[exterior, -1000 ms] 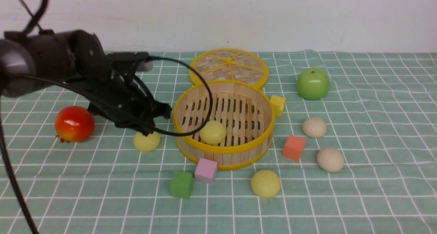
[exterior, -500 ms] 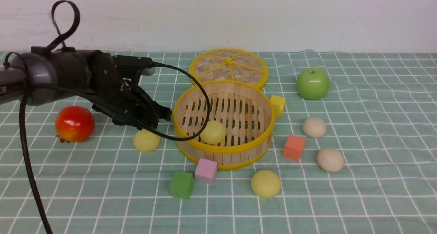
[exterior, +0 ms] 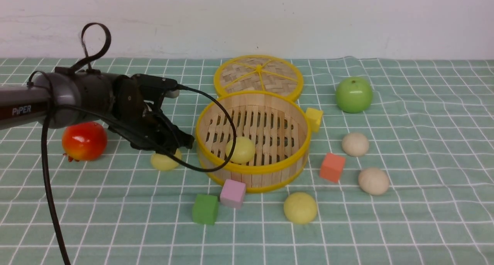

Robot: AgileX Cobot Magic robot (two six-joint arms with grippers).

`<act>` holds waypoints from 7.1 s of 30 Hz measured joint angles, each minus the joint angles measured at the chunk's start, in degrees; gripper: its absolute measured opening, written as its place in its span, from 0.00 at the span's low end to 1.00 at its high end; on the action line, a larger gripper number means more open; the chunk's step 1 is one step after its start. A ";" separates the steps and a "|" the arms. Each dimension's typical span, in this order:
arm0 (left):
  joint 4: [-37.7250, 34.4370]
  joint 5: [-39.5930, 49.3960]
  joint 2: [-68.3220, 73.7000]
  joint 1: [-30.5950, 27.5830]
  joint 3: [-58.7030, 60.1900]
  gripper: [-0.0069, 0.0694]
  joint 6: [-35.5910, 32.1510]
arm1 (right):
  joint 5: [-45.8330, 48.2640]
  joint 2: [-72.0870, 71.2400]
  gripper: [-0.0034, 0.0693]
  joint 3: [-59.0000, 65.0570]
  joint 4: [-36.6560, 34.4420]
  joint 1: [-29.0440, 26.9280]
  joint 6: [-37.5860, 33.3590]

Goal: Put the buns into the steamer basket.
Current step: Use the left arm to grab a steamed stuffed bun, then use the left arm to put the steamed stuffed bun into the steamer, then use the right arm to grab a steamed stuffed bun, then use the right arm to put the steamed stuffed bun into the steamer

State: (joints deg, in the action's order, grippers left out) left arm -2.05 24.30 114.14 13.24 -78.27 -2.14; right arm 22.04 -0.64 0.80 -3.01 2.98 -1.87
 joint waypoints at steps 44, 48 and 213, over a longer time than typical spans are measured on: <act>7.81 7.91 7.27 9.13 -19.31 0.09 5.66 | 0.00 0.00 0.38 0.00 0.00 0.00 0.00; 7.88 7.98 8.26 9.23 -19.48 0.16 5.72 | 0.00 0.00 0.38 0.00 0.00 0.00 0.00; -3.11 -16.47 -98.79 27.61 69.85 0.13 11.92 | -0.19 115.34 0.08 -85.19 2.27 26.90 -2.93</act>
State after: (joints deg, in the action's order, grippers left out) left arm -5.15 7.83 15.36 40.85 -8.42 9.78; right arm 21.85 114.70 -84.39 -0.74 29.88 -4.81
